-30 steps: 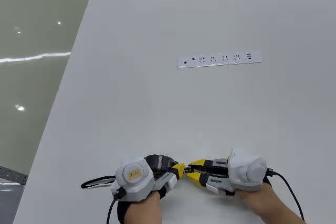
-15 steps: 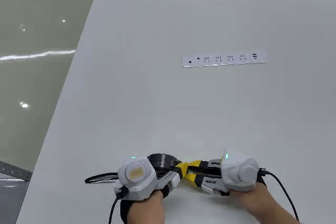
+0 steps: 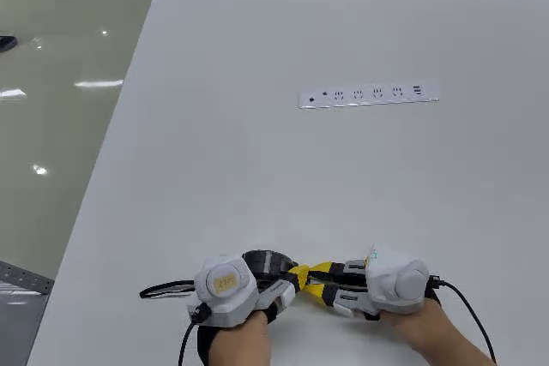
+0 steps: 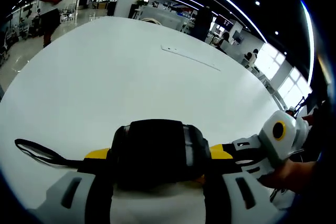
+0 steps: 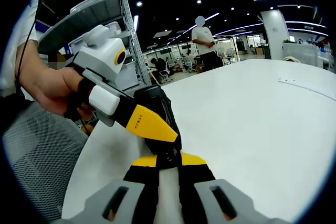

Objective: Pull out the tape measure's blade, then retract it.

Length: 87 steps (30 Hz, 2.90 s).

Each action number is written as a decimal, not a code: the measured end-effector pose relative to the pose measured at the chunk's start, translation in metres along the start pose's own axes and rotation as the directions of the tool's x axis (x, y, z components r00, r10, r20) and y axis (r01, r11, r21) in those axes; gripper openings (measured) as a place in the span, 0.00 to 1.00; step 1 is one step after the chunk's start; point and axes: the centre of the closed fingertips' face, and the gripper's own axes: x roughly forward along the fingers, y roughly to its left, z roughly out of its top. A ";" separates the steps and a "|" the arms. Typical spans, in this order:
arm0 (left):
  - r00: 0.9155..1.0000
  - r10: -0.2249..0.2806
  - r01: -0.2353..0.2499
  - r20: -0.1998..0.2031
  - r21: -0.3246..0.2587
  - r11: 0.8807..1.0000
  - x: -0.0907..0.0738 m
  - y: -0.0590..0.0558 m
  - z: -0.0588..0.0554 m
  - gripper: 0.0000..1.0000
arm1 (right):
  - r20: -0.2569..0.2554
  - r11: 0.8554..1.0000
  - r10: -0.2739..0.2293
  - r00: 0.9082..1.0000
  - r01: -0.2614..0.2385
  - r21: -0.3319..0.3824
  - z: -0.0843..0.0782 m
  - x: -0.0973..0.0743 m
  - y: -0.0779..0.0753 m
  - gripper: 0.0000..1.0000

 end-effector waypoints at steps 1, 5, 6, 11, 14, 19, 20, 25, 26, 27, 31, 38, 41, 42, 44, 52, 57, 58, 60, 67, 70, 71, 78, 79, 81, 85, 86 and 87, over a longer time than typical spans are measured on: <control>1.000 0.000 0.000 0.001 0.001 1.000 0.000 0.000 0.000 0.68 | -0.001 1.000 -0.001 1.000 0.001 -0.003 0.000 0.000 0.000 0.12; 1.000 0.003 -0.003 0.003 -0.003 1.000 0.001 0.000 0.000 0.68 | -0.004 1.000 -0.004 1.000 0.004 -0.009 0.001 0.002 0.000 0.12; 1.000 0.003 -0.003 0.004 -0.004 1.000 0.001 0.000 0.000 0.69 | -0.005 1.000 -0.005 1.000 0.005 -0.015 0.001 0.003 0.000 0.12; 1.000 0.001 -0.001 0.002 -0.001 1.000 0.001 0.000 0.001 0.68 | -0.009 1.000 0.000 1.000 0.000 -0.022 0.001 0.005 0.000 0.12; 1.000 0.002 -0.002 0.002 -0.001 1.000 0.000 0.000 0.001 0.69 | -0.010 1.000 0.000 1.000 0.000 -0.023 0.002 0.004 0.000 0.12; 1.000 0.001 -0.001 0.004 -0.002 1.000 0.000 0.000 0.001 0.69 | -0.008 1.000 -0.002 1.000 0.002 -0.020 0.002 0.004 0.000 0.13; 1.000 0.001 -0.001 0.003 -0.002 1.000 0.000 0.000 0.001 0.69 | -0.007 1.000 -0.002 1.000 0.002 -0.021 0.002 0.004 0.000 0.13; 1.000 0.002 -0.002 0.003 -0.001 1.000 0.001 -0.001 0.001 0.69 | -0.007 1.000 -0.005 1.000 0.005 -0.013 0.001 0.005 0.000 0.14; 1.000 0.003 -0.003 0.004 0.002 1.000 0.001 -0.001 0.000 0.69 | -0.009 1.000 -0.006 1.000 0.006 -0.010 0.000 0.005 -0.001 0.14; 1.000 0.003 -0.003 0.004 0.004 1.000 0.001 0.000 0.000 0.69 | -0.011 1.000 -0.008 1.000 0.008 -0.008 -0.001 0.005 -0.001 0.14; 1.000 -0.006 0.006 0.000 0.019 1.000 0.001 -0.001 0.000 0.70 | -0.024 1.000 -0.016 1.000 0.016 -0.022 -0.002 0.004 0.001 0.15; 0.999 -0.027 0.026 0.016 0.067 0.997 -0.001 -0.003 0.005 0.70 | -0.024 0.999 -0.022 0.999 0.021 -0.032 -0.001 0.004 0.000 0.16; 0.999 -0.036 0.035 0.010 0.098 0.995 0.000 -0.005 0.005 0.73 | -0.028 0.999 -0.022 0.999 0.021 -0.035 -0.003 0.004 0.000 0.17; 0.999 -0.038 0.037 0.011 0.101 0.994 0.001 -0.006 0.004 0.74 | -0.028 0.999 -0.021 0.999 0.020 -0.037 -0.002 0.004 0.000 0.17; 0.999 -0.038 0.037 0.009 0.109 0.993 0.001 -0.005 0.003 0.74 | -0.028 0.999 -0.021 0.999 0.020 -0.041 -0.002 0.004 0.001 0.18; 0.999 -0.047 0.045 0.016 0.114 0.993 -0.001 -0.006 0.005 0.74 | -0.026 0.999 -0.005 1.000 0.004 -0.044 -0.001 0.003 0.005 0.25; 0.998 -0.054 0.052 0.012 0.116 0.992 -0.001 -0.006 0.004 0.74 | -0.027 0.999 -0.005 1.000 0.004 -0.043 -0.002 0.003 0.004 0.26; 0.998 -0.055 0.053 0.012 0.114 0.992 -0.001 -0.006 0.004 0.74 | -0.028 0.999 -0.005 1.000 0.004 -0.044 -0.002 0.003 0.005 0.26; 0.998 -0.057 0.055 0.014 0.125 0.991 -0.002 -0.006 0.005 0.74 | -0.029 0.999 -0.006 1.000 0.004 -0.043 -0.002 0.003 0.005 0.26; 0.996 -0.085 0.078 0.039 0.138 0.987 -0.005 -0.006 0.009 0.75 | -0.009 0.999 -0.023 1.000 0.022 -0.032 -0.001 -0.005 0.005 0.25; 0.994 -0.103 0.093 0.046 0.182 0.979 -0.008 -0.009 0.011 0.75 | 0.011 0.999 -0.041 0.999 0.041 -0.020 0.001 -0.011 0.004 0.26; 0.993 -0.107 0.097 0.044 0.186 0.978 -0.008 -0.010 0.010 0.75 | 0.018 0.999 -0.047 0.999 0.047 -0.017 0.001 -0.013 0.004 0.26; 0.987 -0.153 0.136 0.053 0.241 0.961 -0.019 -0.012 0.010 0.75 | 0.035 0.997 -0.071 0.997 0.071 0.005 0.002 -0.025 0.006 0.27; 0.986 -0.156 0.139 0.053 0.247 0.959 -0.021 -0.011 0.011 0.76 | 0.037 0.997 -0.075 0.996 0.075 0.008 0.002 -0.027 0.006 0.27; 0.985 -0.167 0.147 0.051 0.272 0.951 -0.024 -0.011 0.011 0.76 | 0.040 0.996 -0.084 0.996 0.083 0.014 0.003 -0.030 0.006 0.28; 0.981 -0.187 0.163 0.058 0.293 0.942 -0.030 -0.009 0.013 0.76 | 0.046 0.995 -0.098 0.994 0.097 0.023 0.003 -0.034 0.007 0.28; 0.979 -0.193 0.167 0.058 0.302 0.938 -0.031 -0.010 0.012 0.76 | 0.046 0.995 -0.100 0.994 0.099 0.025 0.003 -0.035 0.007 0.28; 0.978 -0.200 0.173 0.058 0.305 0.936 -0.032 -0.011 0.012 0.77 | 0.045 0.995 -0.102 0.994 0.101 0.026 0.003 -0.035 0.007 0.28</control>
